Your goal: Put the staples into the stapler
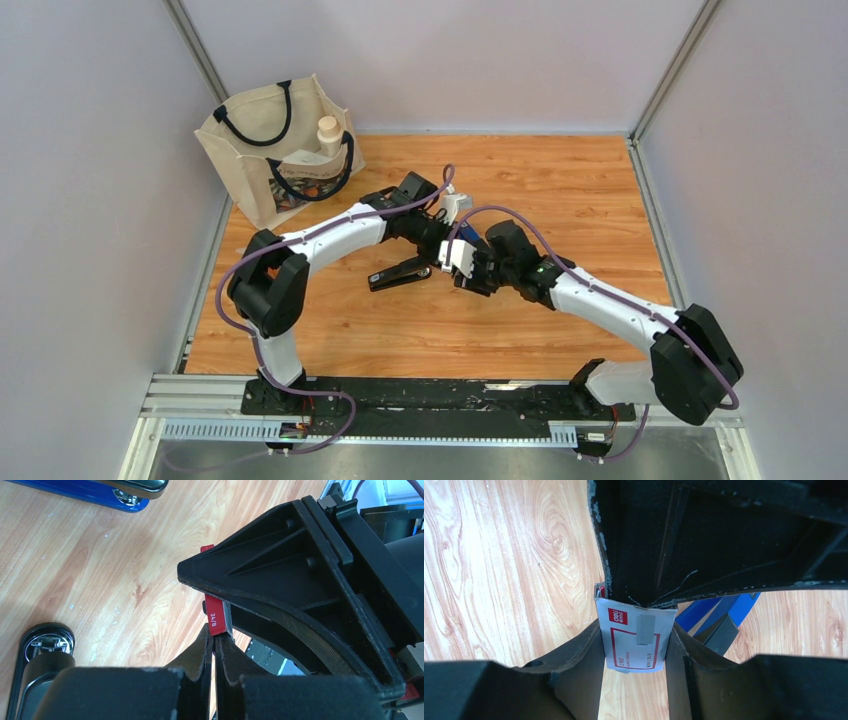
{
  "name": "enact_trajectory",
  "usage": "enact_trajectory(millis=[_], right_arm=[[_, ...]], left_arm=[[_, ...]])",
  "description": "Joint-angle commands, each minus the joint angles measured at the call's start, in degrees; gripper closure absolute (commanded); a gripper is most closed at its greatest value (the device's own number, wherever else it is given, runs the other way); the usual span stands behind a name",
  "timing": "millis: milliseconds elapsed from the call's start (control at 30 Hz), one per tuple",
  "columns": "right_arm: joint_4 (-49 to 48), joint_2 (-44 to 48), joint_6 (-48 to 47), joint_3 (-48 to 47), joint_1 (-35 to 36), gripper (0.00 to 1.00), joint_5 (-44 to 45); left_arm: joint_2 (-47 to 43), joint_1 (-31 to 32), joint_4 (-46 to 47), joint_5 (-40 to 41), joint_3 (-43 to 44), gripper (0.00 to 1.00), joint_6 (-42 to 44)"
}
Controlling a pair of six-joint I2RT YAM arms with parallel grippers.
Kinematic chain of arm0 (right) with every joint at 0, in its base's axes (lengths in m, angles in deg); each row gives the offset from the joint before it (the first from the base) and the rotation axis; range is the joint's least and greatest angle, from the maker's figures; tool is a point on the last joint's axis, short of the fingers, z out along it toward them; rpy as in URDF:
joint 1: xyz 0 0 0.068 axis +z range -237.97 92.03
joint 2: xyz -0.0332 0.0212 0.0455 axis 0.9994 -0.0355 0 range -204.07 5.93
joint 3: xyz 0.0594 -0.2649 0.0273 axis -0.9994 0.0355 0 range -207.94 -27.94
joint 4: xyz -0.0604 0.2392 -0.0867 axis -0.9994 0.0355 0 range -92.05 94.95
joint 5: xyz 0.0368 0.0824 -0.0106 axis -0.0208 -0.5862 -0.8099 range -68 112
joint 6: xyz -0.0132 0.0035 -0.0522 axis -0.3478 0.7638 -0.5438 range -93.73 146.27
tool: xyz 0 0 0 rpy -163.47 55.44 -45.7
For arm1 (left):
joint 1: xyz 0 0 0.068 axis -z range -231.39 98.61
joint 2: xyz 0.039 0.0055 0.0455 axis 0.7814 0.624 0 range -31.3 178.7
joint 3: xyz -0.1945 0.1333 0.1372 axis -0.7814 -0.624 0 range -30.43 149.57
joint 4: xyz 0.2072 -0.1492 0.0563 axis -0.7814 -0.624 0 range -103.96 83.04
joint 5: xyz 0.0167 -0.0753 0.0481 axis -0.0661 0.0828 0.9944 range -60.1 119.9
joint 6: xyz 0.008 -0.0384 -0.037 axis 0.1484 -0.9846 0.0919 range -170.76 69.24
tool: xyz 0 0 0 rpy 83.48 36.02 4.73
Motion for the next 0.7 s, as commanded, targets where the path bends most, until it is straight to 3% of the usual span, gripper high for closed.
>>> enact_trajectory(millis=[0,267,667], right_arm=[[6.11,-1.74,-1.10,0.09,-1.56,0.60,2.79],[7.26,-2.62,-1.46,-0.44,-1.65,0.60,2.70],[7.96,-0.25,-0.58,-1.14,-1.65,0.58,0.15]], left_arm=[[-5.02,-1.38,-1.82,-4.84,0.88,0.93,1.77],[-6.34,-2.53,-2.52,-5.89,1.67,0.77,1.94],[-4.85,-2.70,-1.38,1.93,0.18,0.75,0.54]])
